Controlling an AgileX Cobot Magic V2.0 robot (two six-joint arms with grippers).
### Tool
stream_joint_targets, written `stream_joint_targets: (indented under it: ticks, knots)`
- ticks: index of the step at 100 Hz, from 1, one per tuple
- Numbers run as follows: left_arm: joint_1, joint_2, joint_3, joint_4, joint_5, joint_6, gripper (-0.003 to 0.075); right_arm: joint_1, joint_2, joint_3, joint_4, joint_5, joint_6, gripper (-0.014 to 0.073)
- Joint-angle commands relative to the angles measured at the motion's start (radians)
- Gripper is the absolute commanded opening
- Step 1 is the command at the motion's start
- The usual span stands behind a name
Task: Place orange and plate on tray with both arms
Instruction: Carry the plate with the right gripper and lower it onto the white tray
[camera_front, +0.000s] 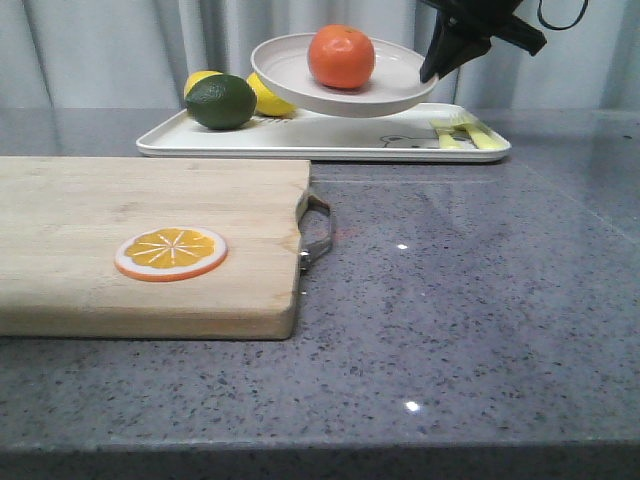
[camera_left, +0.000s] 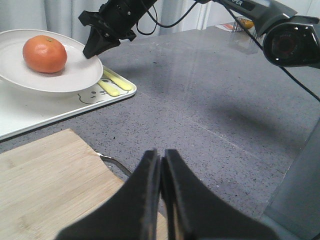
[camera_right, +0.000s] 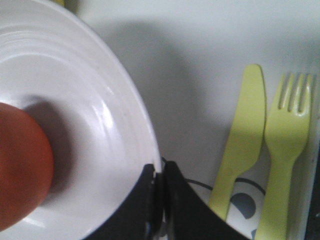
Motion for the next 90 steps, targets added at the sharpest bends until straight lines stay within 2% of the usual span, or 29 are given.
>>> stream_joint_targets:
  ticks: [1,90]
  knots:
    - [0.003,-0.002,-0.028,-0.007,-0.072,0.003,-0.002,-0.002,-0.054,-0.035,0.038,-0.055,0.005,-0.0065]
    - [0.003,-0.002,-0.028,-0.007,-0.072,0.003,-0.002,-0.002,-0.01,-0.035,0.032,-0.114,0.005,-0.0065]
